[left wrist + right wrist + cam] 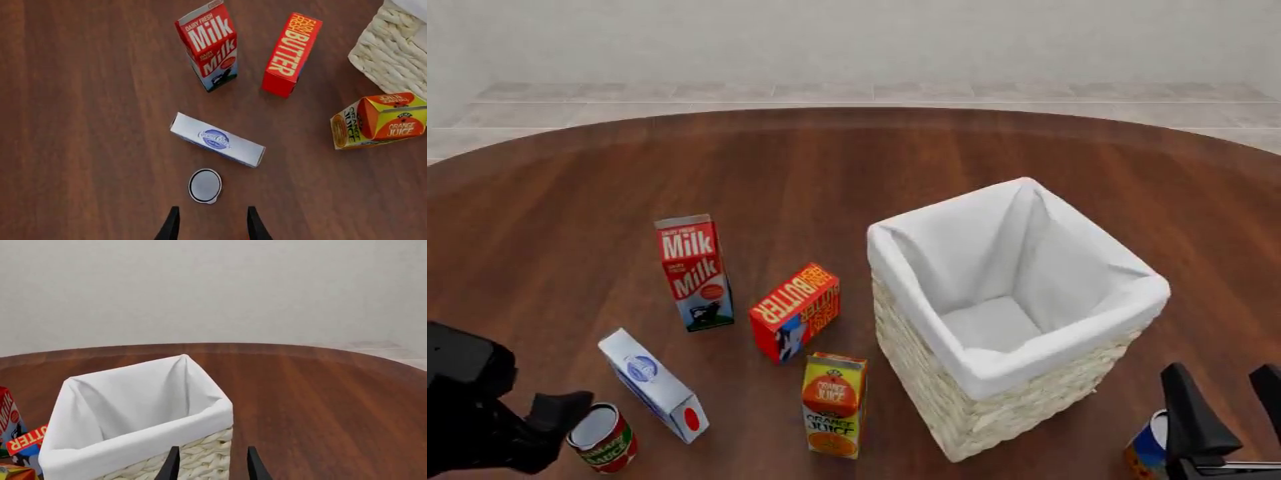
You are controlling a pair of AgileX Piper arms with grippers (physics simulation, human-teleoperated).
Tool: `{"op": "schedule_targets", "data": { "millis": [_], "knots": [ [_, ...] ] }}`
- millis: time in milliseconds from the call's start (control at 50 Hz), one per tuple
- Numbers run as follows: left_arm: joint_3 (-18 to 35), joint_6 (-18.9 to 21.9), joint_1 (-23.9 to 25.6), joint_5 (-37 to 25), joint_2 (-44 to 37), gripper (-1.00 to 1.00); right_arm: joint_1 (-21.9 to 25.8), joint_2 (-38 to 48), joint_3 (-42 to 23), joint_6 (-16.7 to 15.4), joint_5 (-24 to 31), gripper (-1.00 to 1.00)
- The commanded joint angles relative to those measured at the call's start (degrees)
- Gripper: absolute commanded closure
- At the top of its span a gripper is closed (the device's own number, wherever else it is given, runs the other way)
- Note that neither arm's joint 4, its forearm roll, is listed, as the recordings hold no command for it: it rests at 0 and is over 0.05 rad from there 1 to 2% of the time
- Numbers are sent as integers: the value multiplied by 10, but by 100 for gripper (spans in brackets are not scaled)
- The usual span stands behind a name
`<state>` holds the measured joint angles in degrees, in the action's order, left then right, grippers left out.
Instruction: Pick up the alphabet soup and the tomato sauce, and put them in the basket.
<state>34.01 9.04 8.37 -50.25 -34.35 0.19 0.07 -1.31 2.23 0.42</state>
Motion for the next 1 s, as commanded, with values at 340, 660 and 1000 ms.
{"op": "schedule_targets", "data": {
  "millis": [340, 660, 1000],
  "knots": [
    [-54, 6, -14, 68, -31, -100, -2, 0, 0, 2, 0, -100],
    [-87, 5, -19, 104, -46, -100, -3, 0, 1, 3, 0, -100],
    [-108, 14, -28, 145, -72, -100, -5, 0, 1, 3, -1, -100]
  ]
}}
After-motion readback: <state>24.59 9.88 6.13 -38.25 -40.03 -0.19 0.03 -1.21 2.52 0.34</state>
